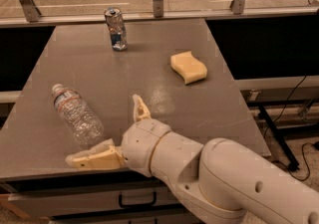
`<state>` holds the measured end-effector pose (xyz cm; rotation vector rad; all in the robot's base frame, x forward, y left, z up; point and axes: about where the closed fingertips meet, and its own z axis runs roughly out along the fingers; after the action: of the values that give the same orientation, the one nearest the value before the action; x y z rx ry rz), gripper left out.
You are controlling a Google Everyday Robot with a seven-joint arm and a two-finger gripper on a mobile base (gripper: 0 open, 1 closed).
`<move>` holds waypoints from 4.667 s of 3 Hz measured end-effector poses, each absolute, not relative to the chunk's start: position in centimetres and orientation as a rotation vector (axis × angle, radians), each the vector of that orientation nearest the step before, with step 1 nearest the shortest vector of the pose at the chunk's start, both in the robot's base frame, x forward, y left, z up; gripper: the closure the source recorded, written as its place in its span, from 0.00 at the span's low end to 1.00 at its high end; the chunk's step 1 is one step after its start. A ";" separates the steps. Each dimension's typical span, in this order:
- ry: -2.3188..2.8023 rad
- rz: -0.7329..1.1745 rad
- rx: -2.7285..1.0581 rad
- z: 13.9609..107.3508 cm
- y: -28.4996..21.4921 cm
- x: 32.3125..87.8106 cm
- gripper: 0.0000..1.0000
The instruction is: Move water bottle near sponge
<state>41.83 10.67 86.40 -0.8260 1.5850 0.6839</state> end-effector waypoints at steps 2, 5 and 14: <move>1.615 0.574 -0.883 85.1 14.1 42.6 0.00; 1.648 0.470 -0.907 83.5 15.8 44.5 0.62; 1.761 0.009 -0.429 87.2 -1.9 51.6 0.00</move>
Offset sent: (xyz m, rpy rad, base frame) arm 0.0214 0.0485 -0.0247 -0.1658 -0.0462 -0.0676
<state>51.58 -1.86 87.24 -0.4287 1.7611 0.0092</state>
